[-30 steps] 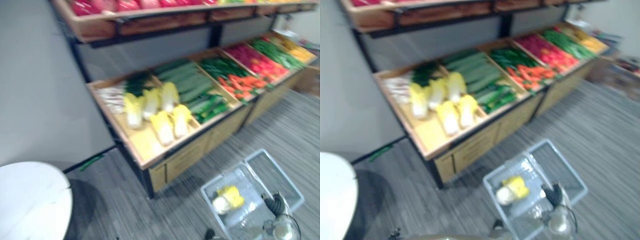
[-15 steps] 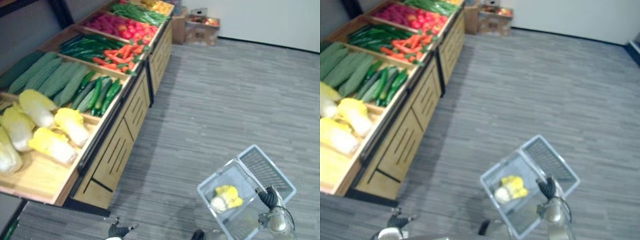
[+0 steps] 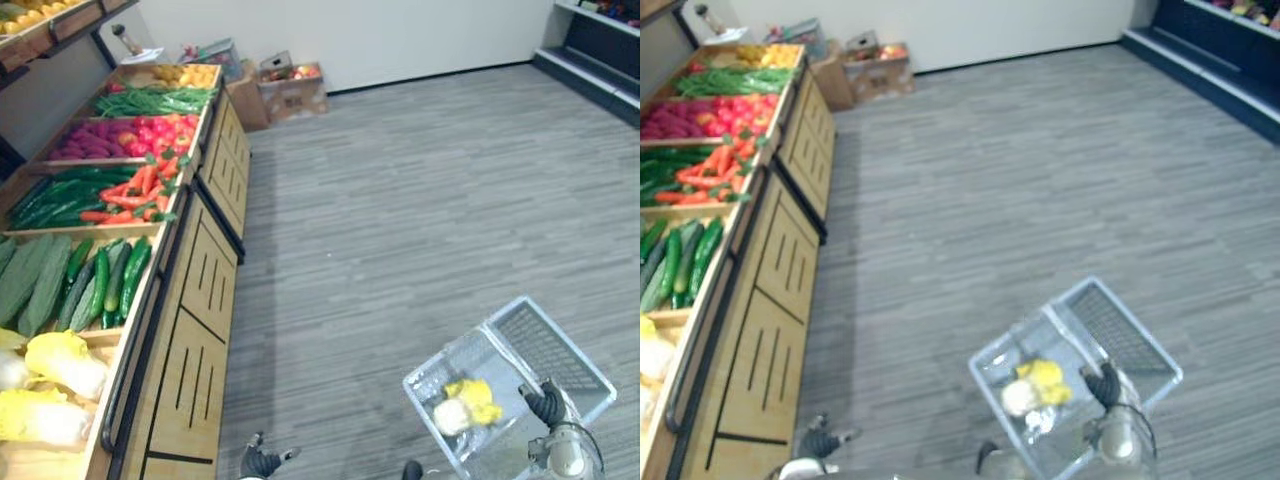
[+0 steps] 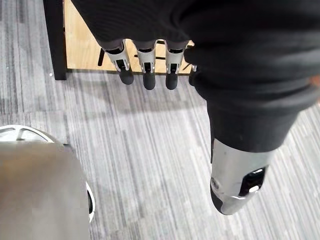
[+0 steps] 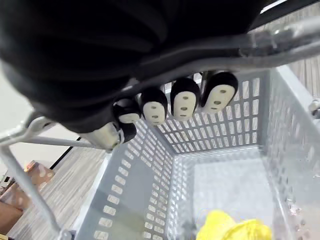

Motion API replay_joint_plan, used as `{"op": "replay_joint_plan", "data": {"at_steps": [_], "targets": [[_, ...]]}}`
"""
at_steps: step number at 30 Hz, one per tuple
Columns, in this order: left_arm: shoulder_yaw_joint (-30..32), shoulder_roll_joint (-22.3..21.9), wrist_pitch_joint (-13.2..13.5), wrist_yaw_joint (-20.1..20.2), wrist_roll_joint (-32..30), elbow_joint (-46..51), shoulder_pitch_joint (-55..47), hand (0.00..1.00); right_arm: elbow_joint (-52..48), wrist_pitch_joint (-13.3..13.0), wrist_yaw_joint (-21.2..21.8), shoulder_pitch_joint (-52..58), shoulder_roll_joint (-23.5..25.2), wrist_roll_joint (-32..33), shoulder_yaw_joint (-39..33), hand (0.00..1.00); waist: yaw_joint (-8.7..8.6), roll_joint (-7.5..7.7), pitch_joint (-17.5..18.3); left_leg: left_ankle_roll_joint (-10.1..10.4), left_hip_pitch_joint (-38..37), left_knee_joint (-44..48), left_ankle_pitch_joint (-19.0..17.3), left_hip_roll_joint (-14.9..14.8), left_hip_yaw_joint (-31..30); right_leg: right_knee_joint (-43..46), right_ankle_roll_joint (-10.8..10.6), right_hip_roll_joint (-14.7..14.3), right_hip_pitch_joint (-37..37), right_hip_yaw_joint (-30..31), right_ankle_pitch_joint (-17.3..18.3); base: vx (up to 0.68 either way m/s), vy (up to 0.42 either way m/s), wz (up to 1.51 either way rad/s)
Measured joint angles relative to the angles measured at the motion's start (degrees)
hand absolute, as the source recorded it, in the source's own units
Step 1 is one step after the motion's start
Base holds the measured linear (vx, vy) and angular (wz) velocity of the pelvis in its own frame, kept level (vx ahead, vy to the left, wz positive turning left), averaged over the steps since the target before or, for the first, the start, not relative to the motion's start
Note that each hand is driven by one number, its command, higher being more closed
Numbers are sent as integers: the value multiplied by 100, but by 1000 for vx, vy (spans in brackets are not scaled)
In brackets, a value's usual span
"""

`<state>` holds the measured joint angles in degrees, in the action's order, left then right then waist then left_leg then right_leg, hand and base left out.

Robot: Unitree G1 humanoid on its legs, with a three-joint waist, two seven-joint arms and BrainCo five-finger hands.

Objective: Pick vegetable in the basket

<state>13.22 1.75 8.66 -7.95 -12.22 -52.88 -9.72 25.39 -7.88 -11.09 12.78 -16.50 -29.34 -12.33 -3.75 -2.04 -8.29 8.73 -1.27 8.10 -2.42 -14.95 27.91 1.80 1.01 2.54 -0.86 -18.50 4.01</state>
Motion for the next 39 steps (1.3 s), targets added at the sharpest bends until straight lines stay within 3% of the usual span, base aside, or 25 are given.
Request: {"op": "replay_joint_plan", "data": {"at_steps": [1, 3, 7, 9, 12, 13, 16, 17, 18, 19, 20, 22, 24, 26, 27, 28, 30, 31, 33, 36, 37, 38, 39], "targets": [[-3, -20, 7, 35, 30, 35, -47, 0, -3, -1, 0, -1, -106, 3, -30, 100, 39, -98, -28, -33, 21, -200, 332, 15, -46, 0, -49, -51, 31, 15, -31, 45, 239, -12], [-4, 52, 6, 70, 51, 38, -85, 0, -3, -3, -2, -5, -98, 6, -85, 100, 87, -132, -23, -134, -3, -420, 212, 148, -38, -27, -156, 55, 74, 7, -88, 71, 223, 6], [-150, 172, -1, 90, 19, 47, -185, 0, 2, -26, 0, -23, -96, 6, -125, 100, 185, -33, -62, -331, -6, -603, 111, 532, -32, -373, -529, 354, -64, -60, -337, 85, 160, 12], [-235, 193, 0, 98, 12, 49, -188, 0, 24, -26, 0, -48, -95, 7, -188, 100, 247, -55, -48, -413, -25, -600, 53, 631, -29, -356, -549, 447, -74, -64, -385, 126, 134, 7], [-397, 271, 2, 109, 15, 79, -168, 0, 35, -25, 0, -209, -93, 17, -291, 100, 256, -48, -56, -507, -97, -600, -87, 806, -15, 332, -773, 747, 151, -51, -95, 139, 151, 3], [-489, 289, 3, 130, 17, 85, -170, 0, 45, -24, -3, -271, -95, 19, -368, 100, 261, 16, -95, -572, -192, -587, -192, 870, 15, 945, -877, 908, 351, -30, 62, 112, 156, -14], [-654, 314, 7, 154, 17, 183, -219, 0, 91, -23, -77, -509, -111, 15, -529, 100, 283, 90, -143, -642, -498, -585, -489, 1038, 212, 2823, -857, 1413, 1090, -11, 97, 67, 178, -27], [-670, 339, 13, 156, 21, 329, -291, 0, 81, -36, -145, -570, -158, 17, -567, 100, 272, 196, -206, -656, -676, -604, -640, 1156, 273, 3564, -627, 1714, 1317, -145, -17, 32, 175, -26], [-677, 359, 14, 158, 23, 382, -326, 0, 101, -34, -146, -578, -178, 18, -567, 100, 274, 208, -214, -672, -761, -608, -698, 1172, 272, 3860, -445, 1817, 1422, -189, -148, 65, 150, -18], [-683, 426, 13, 153, 30, 484, -358, 0, 148, -34, -210, -566, -119, 41, -562, 100, 244, 181, -226, -745, -908, -605, -814, 1165, 257, 4344, -437, 1882, 1650, -102, -297, 189, 131, -11], [-705, 529, 13, 148, 81, 547, -374, 0, 165, -34, -218, -509, -18, 57, -560, 100, 234, 210, -222, -765, -999, -600, -892, 1139, 222, 4543, -448, 1743, 1831, 10, -102, 184, 99, -2], [-716, 627, 9, 120, 89, 556, -282, 0, 180, -34, -208, -345, 164, 74, -557, 100, 211, 244, -242, -784, -997, -603, -940, 1053, 67, 4124, -427, 1368, 2021, 20, 172, 244, 12, 28], [-710, 670, 3, 91, 89, 622, -185, 0, 183, -23, -207, -238, 299, 101, -572, 100, 66, 262, -317, -716, -1021, -579, -935, 1021, -104, 3159, -410, 1186, 2079, -139, 157, 371, -51, 70], [-719, 594, 4, 55, 88, 709, -103, 0, 195, 47, -209, -231, 351, 116, -657, 100, -15, 212, -391, -641, -1176, -596, -975, 1022, -231, 1997, -587, 1140, 2093, -119, 5, 497, -113, 69], [-719, 542, 10, -28, 82, 749, 12, 0, 190, 123, -228, -257, 345, 117, -838, 100, -21, 170, -495, -470, -1354, -602, -1065, 974, -358, 920, -615, 1174, 2093, 3, -436, 478, -162, 49], [-717, 544, 10, -49, 81, 751, 50, 0, 186, 134, -229, -265, 337, 117, -901, 100, -27, 160, -535, -395, -1423, -606, -1110, 951, -373, 641, -639, 1204, 2088, 2, -570, 481, -191, 44], [-699, 555, 13, -78, 78, 747, 93, 0, 186, 144, -232, -270, 328, 118, -975, 100, -24, 216, -591, -162, -1635, -606, -1251, 918, -435, 349, -688, 1308, 2117, -48, -904, 422, -244, 21], [-688, 524, 3, -74, 77, 688, 103, 0, 197, 179, -236, -296, 260, 118, -1002, 100, -27, 63, -603, 19, -1728, -612, -1311, 721, -521, 802, -570, 1238, 2216, -98, -1527, 661, -417, 14], [-824, 476, 28, -74, 79, 698, 227, 0, 196, 185, -231, -430, 255, 118, -1018, 100, -18, -147, -583, 195, -1693, -539, -939, 503, -540, 1505, -314, 1147, 2476, -118, -1014, 582, -410, 4], [-867, 344, 80, -79, 81, 684, 339, 0, 137, 184, -221, -320, 283, 123, -1170, 100, -42, -160, -593, 357, -1375, 591, -392, 183, -876, 2361, -215, 1308, 2346, -314, -220, 511, -401, 34], [-884, 273, 73, -87, 84, 682, 313, 0, 92, 185, -224, -243, 256, 134, -1221, 100, -63, -166, -589, 395, -1026, 1495, -13, -22, -997, 2520, -233, 1372, 2139, -418, 72, 481, -331, 38], [-899, 236, 68, -87, 89, 680, 289, 0, 71, 184, -220, -179, 209, 187, -1208, 100, -56, -137, -610, 405, -600, 2392, 706, -289, -991, 2523, -253, 1364, 1889, -477, 327, 466, -287, 32], [-898, 225, 69, -87, 89, 680, 275, 0, 61, 185, -220, -163, 191, 241, -1208, 100, -42, -110, -637, 386, -411, 2823, 1075, -446, -986, 2472, -188, 1350, 1758, -473, 411, 424, -212, 12]]}}
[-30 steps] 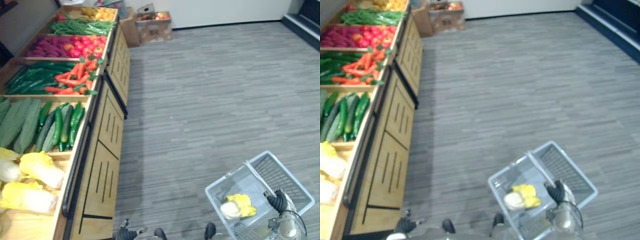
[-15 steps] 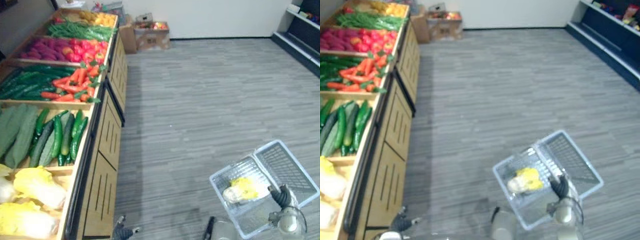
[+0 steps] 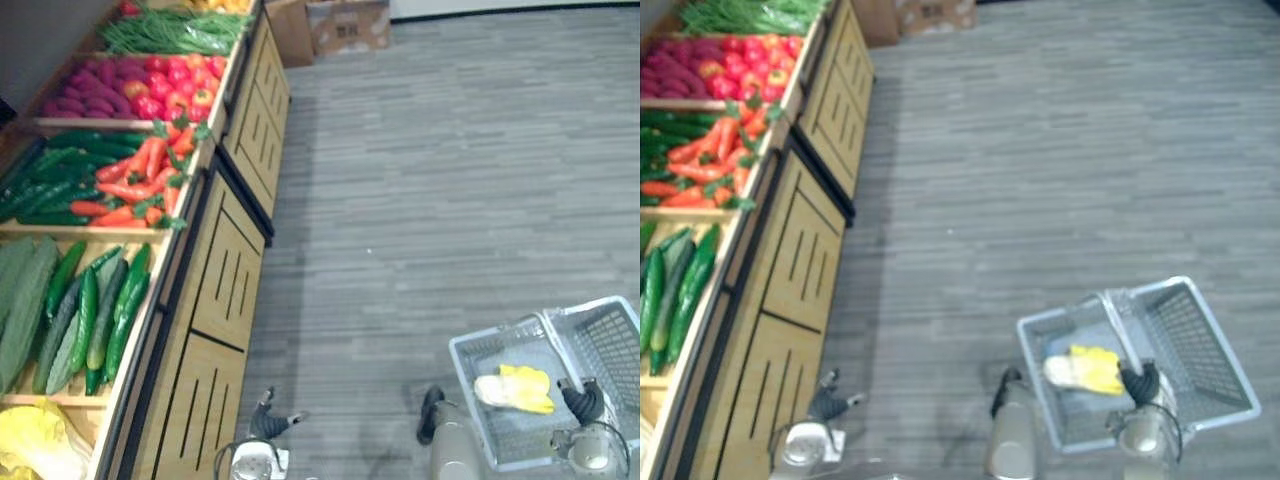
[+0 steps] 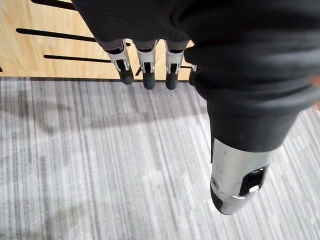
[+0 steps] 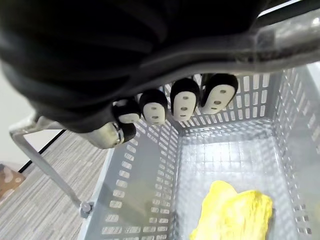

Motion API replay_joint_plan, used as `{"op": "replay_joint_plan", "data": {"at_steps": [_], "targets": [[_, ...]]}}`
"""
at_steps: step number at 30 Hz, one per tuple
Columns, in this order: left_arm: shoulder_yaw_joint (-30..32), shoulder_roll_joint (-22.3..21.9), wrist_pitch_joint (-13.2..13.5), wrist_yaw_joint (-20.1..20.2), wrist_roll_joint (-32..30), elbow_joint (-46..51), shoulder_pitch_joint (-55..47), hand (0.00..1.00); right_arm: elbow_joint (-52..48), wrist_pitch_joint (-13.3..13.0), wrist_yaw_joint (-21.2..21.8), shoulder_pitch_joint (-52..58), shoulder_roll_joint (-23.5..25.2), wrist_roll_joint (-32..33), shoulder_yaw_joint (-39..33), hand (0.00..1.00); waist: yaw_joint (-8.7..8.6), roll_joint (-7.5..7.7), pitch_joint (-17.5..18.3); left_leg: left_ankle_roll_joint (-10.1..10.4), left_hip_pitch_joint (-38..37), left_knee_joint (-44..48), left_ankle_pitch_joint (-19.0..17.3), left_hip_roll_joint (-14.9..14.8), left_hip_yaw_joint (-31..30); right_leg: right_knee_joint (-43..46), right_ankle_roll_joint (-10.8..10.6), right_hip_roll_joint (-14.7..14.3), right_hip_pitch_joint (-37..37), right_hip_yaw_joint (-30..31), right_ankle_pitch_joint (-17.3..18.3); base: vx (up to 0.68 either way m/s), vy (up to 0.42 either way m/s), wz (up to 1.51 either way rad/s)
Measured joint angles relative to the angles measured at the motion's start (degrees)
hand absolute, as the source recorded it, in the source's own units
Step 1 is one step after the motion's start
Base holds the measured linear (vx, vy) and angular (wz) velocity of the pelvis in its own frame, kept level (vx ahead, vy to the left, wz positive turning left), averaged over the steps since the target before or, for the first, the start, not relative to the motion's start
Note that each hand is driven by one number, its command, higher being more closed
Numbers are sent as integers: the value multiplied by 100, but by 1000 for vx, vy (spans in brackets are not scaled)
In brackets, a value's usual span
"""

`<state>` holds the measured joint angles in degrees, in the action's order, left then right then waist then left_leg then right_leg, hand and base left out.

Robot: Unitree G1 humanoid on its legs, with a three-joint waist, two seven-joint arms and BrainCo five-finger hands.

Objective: Pick vegetable in the basket

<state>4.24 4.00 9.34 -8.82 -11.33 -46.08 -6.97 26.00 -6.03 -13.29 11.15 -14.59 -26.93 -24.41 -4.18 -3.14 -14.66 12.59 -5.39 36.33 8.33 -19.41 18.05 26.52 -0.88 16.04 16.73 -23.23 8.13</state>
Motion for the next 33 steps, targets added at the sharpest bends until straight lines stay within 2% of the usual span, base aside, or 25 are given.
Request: {"op": "replay_joint_plan", "data": {"at_steps": [2, 3, 6, 7, 8, 9, 10, 12, 13, 14, 15, 16, 18, 20, 21, 22, 23, 24, 25, 26, 27, 29, 31, 32, 33], "targets": [[27, -1, -1, 5, 183, -51, 2, 0, -47, 4, -12, 26, -33, 42, -5, 100, 82, -4, -12, -51, 810, 1546, -713, -328, 206, -280, 63, -97, -489, -40, 155, 367, -141, -5], [47, -2, -1, 4, 222, -76, 6, 0, -47, 4, -14, 50, -30, 57, -6, 100, 107, -4, -12, -82, 968, 1692, -913, -334, 304, -434, 62, -125, -657, -67, 155, 348, -102, 1], [211, 9, -1, -18, 225, -84, -47, 0, -83, 4, -40, 154, -11, 104, -10, 100, 158, 8, -19, -352, 1614, 1047, -1431, -140, 676, -1105, 20, -239, -1455, -280, 128, 416, 6, 9], [306, 8, -3, -43, 227, -82, -67, 0, -87, 2, -51, 155, -12, 104, -12, 100, 174, 14, -18, -401, 1732, 160, -1457, 101, 682, -1343, -88, -275, -1667, -310, 62, 273, 88, -10], [335, 9, -4, -61, 226, -83, -78, 0, -89, 1, -56, 147, -13, 104, -14, 100, 191, 14, -18, -423, 1722, -460, -1430, 246, 691, -1443, -172, -283, -1752, -313, 11, 354, 146, -17], [370, 2, -6, -110, 227, -82, -154, 0, -95, -1, -64, 165, -6, 107, -34, 100, 209, 4, -14, -487, 1660, -1857, -1218, 522, 675, -1618, -281, -305, -1923, -315, -47, 379, 198, -23], [432, -30, -9, -124, 253, -75, -175, 0, -134, 0, -78, 243, 8, 124, -48, 100, 272, -12, -4, -533, 1584, -3030, -744, 694, 654, -1715, -397, -324, -2062, -290, -27, 382, 221, -20], [620, -196, -32, -144, 450, 45, -246, 0, -439, 3, -100, 454, 29, 229, -54, 100, 302, -101, 36, -650, 1683, -3620, -532, 614, 655, -1660, -720, -346, -2225, -278, 152, 394, 285, -12], [729, -312, -71, -159, 572, 63, -263, 0, -577, 4, -133, 574, 85, 226, -56, 100, 309, -110, 100, -903, 1700, -3422, -117, 611, 739, -1559, -895, -241, -2337, -232, 282, 411, 301, -5], [750, -350, -78, -170, 637, 78, -261, 0, -582, 5, -134, 588, 153, 225, -50, 100, 314, 5, 125, -973, 1715, -3263, -74, 648, 868, -1562, -910, -133, -2384, -207, 291, 439, 264, -11], [780, -369, -69, -177, 727, 188, -252, 0, -584, 4, -135, 572, 295, 227, -26, 100, 345, 272, 138, -1133, 1776, -2894, -393, 775, 1052, -1695, -916, 55, -2452, -126, 268, 526, 226, -15], [814, -341, -73, -179, 784, 250, -236, 0, -571, 4, -135, 504, 384, 228, 21, 100, 383, 413, 168, -1195, 1917, -2370, -803, 794, 1075, -1981, -935, 133, -2579, -12, 51, 511, 215, -23], [880, -344, -72, -165, 785, 257, -232, 0, -451, 5, -114, 363, 431, 228, 25, 100, 409, 470, 199, -1267, 2004, -1742, -1138, 710, 1072, -2181, -1006, 172, -2706, 209, -259, 339, 172, -27], [1017, -356, -80, -160, 777, 272, -305, 0, -250, 3, -63, 110, 420, 224, 23, 100, 417, 521, 274, -1201, 1904, -1309, -1758, 694, 1015, -1469, -1203, 358, -2477, 467, -448, 326, 231, -40], [1010, -331, -91, -153, 775, 264, -313, 0, -193, 4, -65, 39, 434, 225, 22, 100, 422, 525, 285, -1189, 1780, -1359, -1812, 737, 1077, -983, -1212, 479, -2305, 587, -472, 344, 298, -31], [945, -260, -112, -152, 777, 267, -340, 0, -125, 4, -91, -83, 419, 225, 9, 100, 428, 642, 299, -1201, 1428, -1624, -1851, 846, 1248, 75, -1187, 752, -1790, 913, -755, 323, 271, -32], [856, -161, -122, -152, 776, 258, -387, 0, -72, -8, -106, -216, 383, 223, 25, 100, 422, 680, 318, -1210, 1077, -1875, -1880, 916, 1363, 938, -1186, 859, -1327, 1269, -1479, 333, 246, -35], [787, -139, -122, -141, 773, 258, -415, 0, -40, -31, -109, -257, 379, 225, 31, 100, 433, 675, 314, -1208, 867, -2033, -1888, 919, 1413, 1316, -1230, 857, -1142, 1447, -1864, 232, 134, -26], [716, -99, -123, -125, 773, 256, -440, 0, -23, -46, -114, -277, 388, 226, 44, 100, 434, 682, 316, -1200, 708, -2134, -1895, 926, 1435, 1618, -1267, 834, -994, 1537, -1920, 300, 94, -8], [637, 40, -129, -94, 771, 239, -517, 0, -3, -53, -114, -276, 402, 225, 128, 100, 419, 662, 306, -1175, 232, -2487, -1905, 938, 1436, 2645, -1135, 645, -476, 1566, -1361, 291, 59, 3], [609, 58, -129, -92, 769, 240, -539, 0, -7, -55, -113, -266, 405, 225, 135, 100, 407, 662, 307, -1165, 99, -2588, -1900, 941, 1432, 2792, -1055, 571, -347, 1454, -1102, 359, 30, 18], [525, 69, -126, -66, 769, 237, -567, 0, -14, -55, -113, -228, 412, 225, 135, 100, 350, 657, 309, -1157, -145, -2752, -1895, 945, 1408, 2601, -793, 415, -23, 976, -596, 281, -29, 28], [443, 64, -123, 62, 769, 139, -556, 0, -33, -46, -115, -210, 413, 227, 113, 100, 226, 629, 299, -1137, -265, -2813, -1883, 934, 1243, 1288, -449, 168, 213, 518, -380, 315, -128, 49], [442, 64, -121, 79, 771, 130, -557, 0, -31, -38, -115, -188, 414, 227, 110, 100, 216, 636, 304, -1120, -288, -2811, -1875, 924, 1220, 674, -451, 68, 184, 505, -406, 338, -222, 61], [443, 93, -114, 116, 770, 131, -572, 0, -33, -37, -114, -70, 419, 227, 107, 100, 197, 727, 359, -890, -354, -2814, -1886, 954, 1105, -618, -495, -96, 34, 597, -779, 359, -268, 75]]}}
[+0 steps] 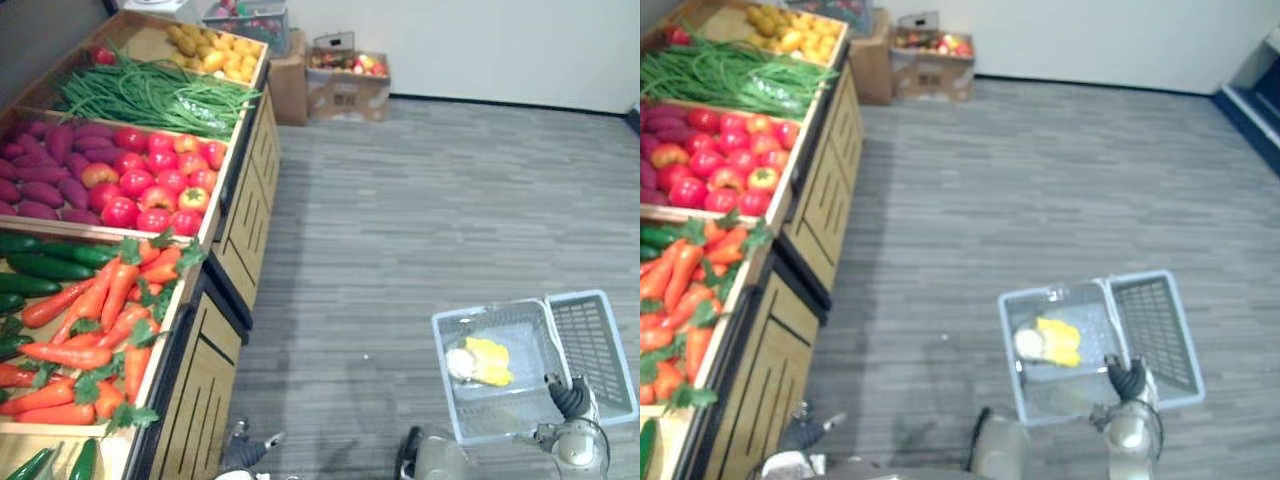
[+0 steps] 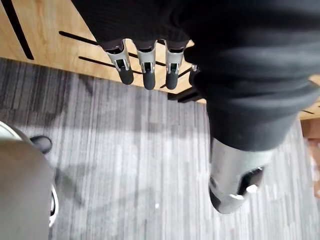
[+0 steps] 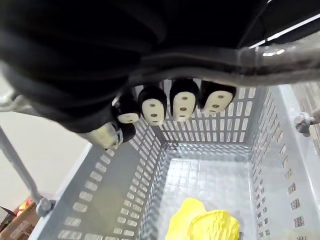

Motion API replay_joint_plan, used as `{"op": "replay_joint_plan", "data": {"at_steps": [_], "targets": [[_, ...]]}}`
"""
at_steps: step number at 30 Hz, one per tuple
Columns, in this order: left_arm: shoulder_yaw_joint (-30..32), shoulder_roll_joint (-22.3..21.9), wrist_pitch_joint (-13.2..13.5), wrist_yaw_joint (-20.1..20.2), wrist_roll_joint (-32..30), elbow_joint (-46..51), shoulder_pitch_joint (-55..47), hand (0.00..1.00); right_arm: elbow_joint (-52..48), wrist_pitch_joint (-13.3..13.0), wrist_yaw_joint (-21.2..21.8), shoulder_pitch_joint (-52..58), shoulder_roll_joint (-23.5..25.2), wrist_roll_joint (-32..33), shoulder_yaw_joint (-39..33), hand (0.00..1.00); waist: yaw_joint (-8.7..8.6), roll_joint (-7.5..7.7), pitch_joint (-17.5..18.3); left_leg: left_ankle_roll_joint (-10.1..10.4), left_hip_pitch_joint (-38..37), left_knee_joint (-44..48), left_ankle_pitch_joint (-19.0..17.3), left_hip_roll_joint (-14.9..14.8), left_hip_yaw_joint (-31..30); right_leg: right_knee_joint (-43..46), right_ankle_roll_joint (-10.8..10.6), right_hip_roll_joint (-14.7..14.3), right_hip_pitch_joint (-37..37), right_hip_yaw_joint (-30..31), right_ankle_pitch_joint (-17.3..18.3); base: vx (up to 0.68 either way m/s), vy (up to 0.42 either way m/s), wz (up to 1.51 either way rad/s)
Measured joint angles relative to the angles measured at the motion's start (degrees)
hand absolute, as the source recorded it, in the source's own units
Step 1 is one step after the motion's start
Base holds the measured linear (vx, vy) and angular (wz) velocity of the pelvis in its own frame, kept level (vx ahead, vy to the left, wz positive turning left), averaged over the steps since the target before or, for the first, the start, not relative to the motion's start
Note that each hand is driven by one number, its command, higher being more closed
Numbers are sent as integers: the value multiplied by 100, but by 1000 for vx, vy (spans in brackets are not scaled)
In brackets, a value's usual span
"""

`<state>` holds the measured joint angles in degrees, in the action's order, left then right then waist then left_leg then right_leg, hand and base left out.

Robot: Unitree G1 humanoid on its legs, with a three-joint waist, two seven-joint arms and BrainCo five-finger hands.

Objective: Pick vegetable in the basket

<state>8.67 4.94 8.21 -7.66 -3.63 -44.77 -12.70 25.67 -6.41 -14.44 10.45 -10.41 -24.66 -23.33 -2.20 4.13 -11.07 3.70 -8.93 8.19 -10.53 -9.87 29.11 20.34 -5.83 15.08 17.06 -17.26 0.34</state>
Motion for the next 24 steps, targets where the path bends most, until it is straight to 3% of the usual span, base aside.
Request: {"op": "replay_joint_plan", "data": {"at_steps": [1, 2, 4, 6, 9, 12, 14, 15, 17, 18, 19, 20, 22, 23, 24], "targets": [[20, 66, 9, 49, -18, -117, 50, 0, 53, 3, -2, 146, -25, -1, -82, 100, -53, 64, 12, 348, -98, -83, -119, 81, -152, -798, 193, -42, -181, 147, -648, 403, -310, 55], [-28, -52, -15, 85, -92, -295, 108, 0, 222, 94, 5, -8, -153, -1, -139, 100, 6, -250, 46, 479, -154, -250, -136, -148, -164, -758, 161, -281, -200, 75, -762, 329, -223, 34], [-278, -209, 20, 150, -195, -316, 158, 0, 231, 201, 16, -84, -181, -34, -206, 100, 10, -557, 21, 496, -344, -641, 2, -186, -177, -433, 108, -363, -109, 122, -357, 246, -136, 2], [-388, -299, 56, 173, -227, -321, 196, 0, 273, 316, 42, -31, -184, -31, -375, 100, 30, -582, 15, 605, -448, -832, 104, -140, -256, -33, 100, -275, 3, 101, -26, 118, -65, 23], [-385, -227, 65, 178, -226, -307, 221, 0, 273, 319, 49, 125, -175, -18, -585, 100, 28, -418, -33, 719, -621, -931, 101, -66, -462, 477, 63, -17, -33, 48, 427, 31, -29, 36], [-357, -200, 48, 120, -221, -310, 199, 0, 274, 323, 47, 157, -175, -18, -626, 100, 34, -511, 32, 697, -574, -906, -36, -79, -615, 575, 53, 95, -33, -80, 529, 22, -14, 23], [-271, -293, 35, 57, -211, -343, 137, 0, 277, 325, 49, 282, -214, -24, -703, 100, -54, -698, 136, 679, -255, -412, -160, -269, -790, 544, 26, 79, -98, -341, 741, 156, -38, 48], [-231, -286, 34, 60, -174, -341, 138, 0, 307, 329, 49, 270, -193, -20, -737, 100, -60, -678, 115, 696, -67, 37, -138, -267, -784, 565, 9, 171, -129, -367, 782, 188, -57, 52], [-144, -289, 31, -40, -83, -319, 204, 0, 370, 330, 48, 368, -257, -10, -802, 100, -76, -591, 34, 450, 704, 1863, 294, -563, -735, 382, 20, 313, -525, -513, 752, 182, -126, 33], [-130, -288, 29, -64, -80, -319, 171, 0, 372, 330, 48, 405, -276, -9, -802, 100, -70, -632, 20, 414, 789, 2164, 485, -657, -700, 301, 31, 288, -694, -547, 760, 199, -146, 8], [-59, -292, 32, -83, 23, -320, 135, 0, 374, 326, 46, 472, -278, -2, -805, 100, -56, -662, 26, 293, 875, 2651, 952, -805, -582, 29, 45, 270, -1049, -573, 768, 175, -83, -1], [-27, -305, 34, -90, 84, -322, 129, 0, 374, 311, 45, 485, -276, 1, -805, 100, -60, -656, 22, 217, 898, 2807, 1064, -842, -521, -113, 46, 267, -1191, -585, 767, 222, -90, -7], [-17, -397, 45, -94, 133, -275, 158, 0, 378, 307, -20, 460, -258, 105, -845, 100, -70, -646, 23, 260, 1148, 2572, 458, -795, -253, -525, 44, 268, -1422, -606, 653, 259, -61, -7], [-8, -422, 45, -96, 133, -272, 153, 0, 396, 307, -20, 431, -237, 108, -864, 100, -70, -646, 23, 309, 1186, 2279, 424, -733, -218, -619, 47, 257, -1451, -609, 614, 232, 2, -16], [53, -486, 42, -102, 140, -261, 136, 0, 417, 305, -23, 347, -202, 111, -899, 100, -73, -646, 22, 364, 1161, 1329, 432, -585, -188, -755, 46, 220, -1507, -598, 549, 187, 81, -25]]}}
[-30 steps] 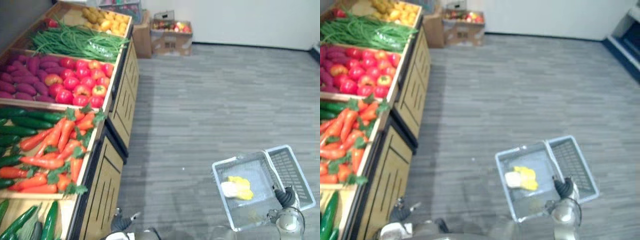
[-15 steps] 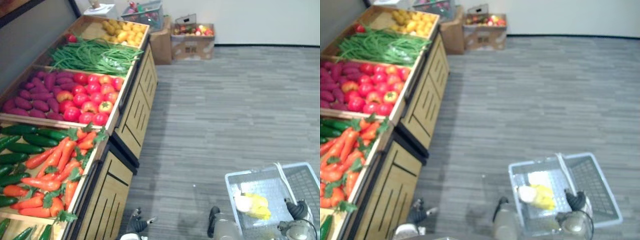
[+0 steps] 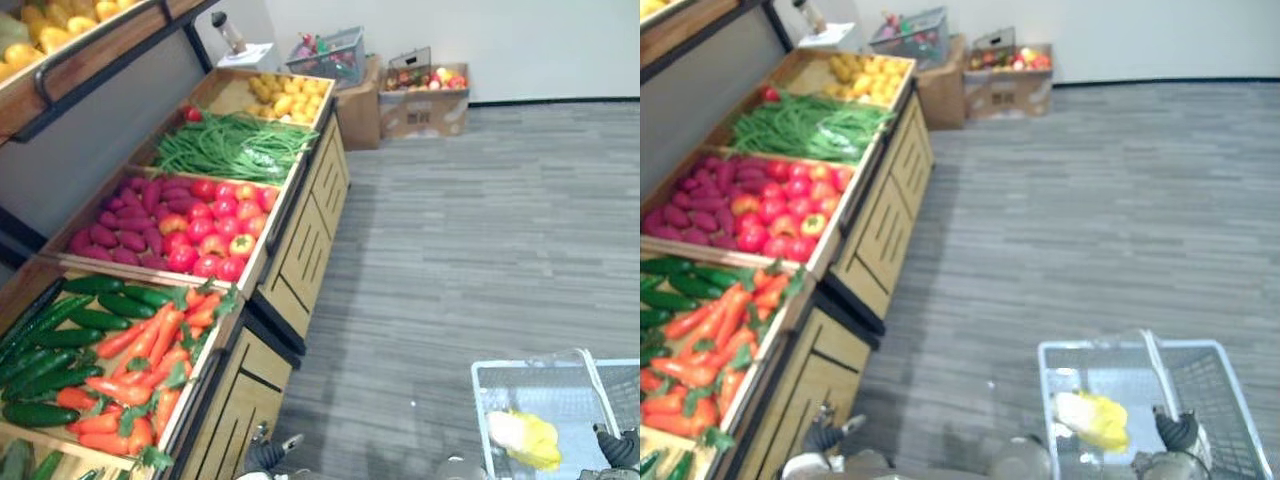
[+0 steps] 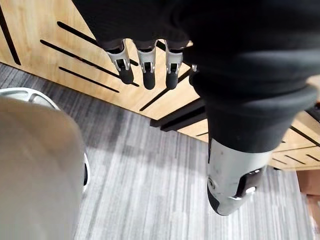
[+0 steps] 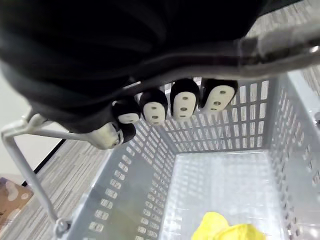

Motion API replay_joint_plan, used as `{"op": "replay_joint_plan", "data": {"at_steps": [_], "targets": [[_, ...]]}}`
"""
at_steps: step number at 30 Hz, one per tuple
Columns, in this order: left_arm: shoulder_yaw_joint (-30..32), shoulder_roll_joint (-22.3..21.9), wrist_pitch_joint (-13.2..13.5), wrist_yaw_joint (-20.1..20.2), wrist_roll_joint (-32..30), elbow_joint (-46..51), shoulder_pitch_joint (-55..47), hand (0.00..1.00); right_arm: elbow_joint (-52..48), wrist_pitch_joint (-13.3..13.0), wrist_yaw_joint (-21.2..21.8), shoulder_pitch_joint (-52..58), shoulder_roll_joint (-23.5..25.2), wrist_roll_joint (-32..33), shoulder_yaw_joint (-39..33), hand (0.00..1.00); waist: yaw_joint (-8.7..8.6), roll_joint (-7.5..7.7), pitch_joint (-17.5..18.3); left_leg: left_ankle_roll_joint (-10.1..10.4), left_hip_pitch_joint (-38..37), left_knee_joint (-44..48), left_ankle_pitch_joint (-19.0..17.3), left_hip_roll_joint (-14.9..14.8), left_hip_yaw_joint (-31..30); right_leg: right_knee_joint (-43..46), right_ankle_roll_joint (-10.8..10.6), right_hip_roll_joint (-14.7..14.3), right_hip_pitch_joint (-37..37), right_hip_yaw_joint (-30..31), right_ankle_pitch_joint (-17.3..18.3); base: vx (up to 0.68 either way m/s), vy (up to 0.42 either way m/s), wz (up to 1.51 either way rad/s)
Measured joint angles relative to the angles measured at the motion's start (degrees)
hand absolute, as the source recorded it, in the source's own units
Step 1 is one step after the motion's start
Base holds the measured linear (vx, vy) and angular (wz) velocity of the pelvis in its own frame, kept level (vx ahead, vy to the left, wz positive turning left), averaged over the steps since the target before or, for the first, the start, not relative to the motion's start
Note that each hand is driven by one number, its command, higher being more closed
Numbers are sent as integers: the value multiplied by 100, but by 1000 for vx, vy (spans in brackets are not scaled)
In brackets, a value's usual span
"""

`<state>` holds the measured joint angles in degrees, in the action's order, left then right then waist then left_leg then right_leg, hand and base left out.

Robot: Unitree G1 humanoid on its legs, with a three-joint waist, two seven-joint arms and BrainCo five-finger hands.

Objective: Pick vegetable in the basket

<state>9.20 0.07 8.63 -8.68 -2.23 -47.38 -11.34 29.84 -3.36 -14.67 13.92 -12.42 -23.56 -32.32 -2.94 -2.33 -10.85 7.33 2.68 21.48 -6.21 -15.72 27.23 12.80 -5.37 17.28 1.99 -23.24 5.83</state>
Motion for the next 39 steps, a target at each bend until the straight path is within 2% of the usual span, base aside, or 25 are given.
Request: {"op": "replay_joint_plan", "data": {"at_steps": [1, 2, 3, 4, 5, 6, 7, 10, 16, 17, 21, 28, 32, 33, 39], "targets": [[0, -24, -4, 3, -3, 1, -3, 0, 37, -1, -4, -84, 15, 3, -9, 100, -12, -3, 1, 58, -134, -1075, 131, 167, -142, -74, -35, -48, -61, 23, -22, 188, 114, -29], [0, -42, -4, 3, -9, 1, -2, 0, 41, -1, -4, -105, 18, 3, -19, 100, -9, -15, -1, 48, -203, -1563, 301, 228, -210, -93, -43, -78, -99, 43, -27, 151, 130, -24], [1, -87, -5, 3, -16, 2, -4, 0, 38, -16, -5, -108, 17, 2, -63, 100, -4, -65, 16, -6, -246, -2025, 673, 254, -358, -137, -76, -145, -164, 55, -41, 139, 174, -34], [11, -182, -2, 2, -29, 11, -29, 0, 31, -44, -13, -109, -30, 1, -102, 100, 14, -193, 9, -80, -248, -2069, 1312, 232, -565, -232, -227, -291, -231, 137, -56, 172, 255, -34], [16, -183, -14, 11, -39, 5, -14, 0, 66, -43, -12, -119, 23, 0, -91, 100, -6, -180, 18, 77, -348, -2071, 970, 249, -578, -370, -361, -293, -351, 196, -85, 173, 247, -25], [6, -149, -13, 16, -49, 35, -2, 0, 67, -50, -11, -93, 100, 0, -83, 100, -23, -112, 49, 56, -378, -2100, 952, 344, -542, -479, -416, -221, -411, 208, -128, 164, 272, -20], [1, -31, 0, 23, -124, 71, -5, 0, 66, -73, 2, -28, 273, 1, -80, 100, -4, 91, 109, -9, -400, -2186, 876, 519, -408, -744, -545, -115, -436, 303, -267, 120, 188, -20], [-48, 239, -15, 38, -142, 41, -33, 0, 67, -73, 29, -10, 335, 0, -79, 100, -7, 210, 169, -61, -459, -2345, 843, 765, -258, -1036, -645, 30, -437, 414, -478, 114, 161, -20], [-343, 381, -9, 89, -608, -41, -13, 0, 253, -69, 40, -32, 179, 24, -33, 100, -20, 120, 216, -56, -643, -2554, 846, 787, -101, -1072, -657, -31, -435, 509, -486, 87, 15, -15], [-497, 460, -1, 156, -700, -280, 46, 0, 710, -84, 90, -188, 162, 362, 567, 100, -31, 266, 446, -11, -787, -2714, 890, 786, -45, -1173, -663, -89, -477, 552, -498, 39, -12, -5], [-489, 463, -1, 157, -700, -297, 45, 0, 718, -83, 91, -174, 166, 364, 568, 100, -32, 266, 447, -10, -785, -2723, 892, 789, -126, -1193, -663, -88, -547, 465, -497, 0, -1, 7], [-69, 501, -77, 50, -684, -406, 1, 0, 1130, -83, 153, -335, 165, 449, 695, 100, 22, 357, 609, -4, -806, -2704, 905, 787, -290, -1288, -668, -102, -752, 245, -508, 14, -11, 14], [72, 656, -242, 0, -688, -532, -25, 0, 1313, -93, 326, -429, 163, 693, 846, 100, 114, 411, 621, 2, -977, -2711, 901, 782, -210, -1453, -619, -129, -943, 194, -638, -8, -5, -10], [136, 699, -260, -4, -702, -529, -10, 0, 1399, -97, 382, -491, 164, 800, 855, 100, 163, 413, 626, 4, -1006, -2716, 899, 778, -109, -1488, -604, -134, -924, 248, -679, -38, -3, -27], [232, 769, -262, 1, -804, -529, 2, 0, 1500, -109, 413, -664, 125, 830, 930, 100, 157, 417, 625, 11, -1113, -2742, 890, 769, 132, -1488, -602, -139, -820, 516, -734, -64, -7, -24]]}}
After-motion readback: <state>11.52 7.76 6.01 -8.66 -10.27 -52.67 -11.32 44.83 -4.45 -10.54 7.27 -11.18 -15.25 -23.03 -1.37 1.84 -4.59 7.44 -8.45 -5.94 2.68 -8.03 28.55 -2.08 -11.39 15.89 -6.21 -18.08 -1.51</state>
